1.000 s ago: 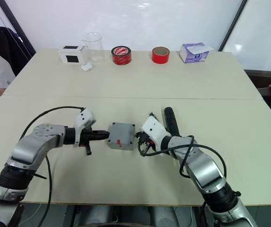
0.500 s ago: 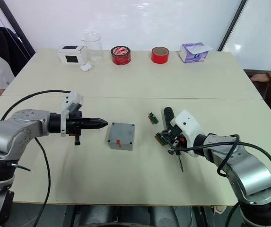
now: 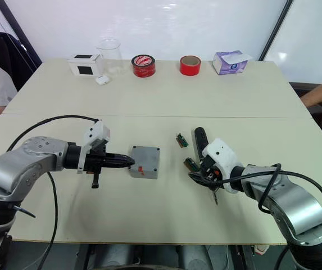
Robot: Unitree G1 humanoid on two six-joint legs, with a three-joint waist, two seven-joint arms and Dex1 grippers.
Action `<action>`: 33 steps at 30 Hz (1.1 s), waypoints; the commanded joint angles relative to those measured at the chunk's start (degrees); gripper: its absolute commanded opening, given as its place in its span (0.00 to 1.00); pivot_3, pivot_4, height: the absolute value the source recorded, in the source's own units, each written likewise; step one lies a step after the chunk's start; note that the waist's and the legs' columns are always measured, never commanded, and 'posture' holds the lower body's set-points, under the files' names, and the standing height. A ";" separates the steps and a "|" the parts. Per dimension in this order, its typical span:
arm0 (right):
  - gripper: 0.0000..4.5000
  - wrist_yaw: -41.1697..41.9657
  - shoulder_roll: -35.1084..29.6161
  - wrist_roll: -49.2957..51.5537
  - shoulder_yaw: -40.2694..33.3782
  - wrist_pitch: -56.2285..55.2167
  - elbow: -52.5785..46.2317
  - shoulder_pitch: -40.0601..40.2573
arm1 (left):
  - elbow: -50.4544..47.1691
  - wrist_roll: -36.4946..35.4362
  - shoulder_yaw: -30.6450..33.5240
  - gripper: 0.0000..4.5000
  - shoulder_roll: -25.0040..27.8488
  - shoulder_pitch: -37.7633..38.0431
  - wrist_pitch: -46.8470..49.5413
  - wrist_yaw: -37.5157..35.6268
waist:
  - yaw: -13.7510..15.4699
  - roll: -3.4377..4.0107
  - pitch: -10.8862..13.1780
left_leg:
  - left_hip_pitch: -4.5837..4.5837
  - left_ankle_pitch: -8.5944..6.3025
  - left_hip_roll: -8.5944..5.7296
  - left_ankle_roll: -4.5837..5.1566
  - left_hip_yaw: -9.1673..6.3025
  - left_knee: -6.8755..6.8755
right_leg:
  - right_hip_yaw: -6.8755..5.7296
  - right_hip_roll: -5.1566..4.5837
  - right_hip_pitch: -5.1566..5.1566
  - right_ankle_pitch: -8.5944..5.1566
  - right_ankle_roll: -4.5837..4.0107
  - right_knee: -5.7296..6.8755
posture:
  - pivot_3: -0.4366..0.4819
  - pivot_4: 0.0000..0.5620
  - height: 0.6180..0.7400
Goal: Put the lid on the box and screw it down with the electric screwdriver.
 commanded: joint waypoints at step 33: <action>0.25 -4.86 -1.34 -3.35 9.67 1.67 5.62 -8.38 | -4.49 -1.76 -0.04 0.00 -0.02 1.27 -1.27 3.75 | 0.01 0.00 0.00 | 0.00 0.00 0.00 0.00 0.00 0.00 | 0.01 0.00 0.00 0.01 0.02 0.00 | 0.48 0.27 1.00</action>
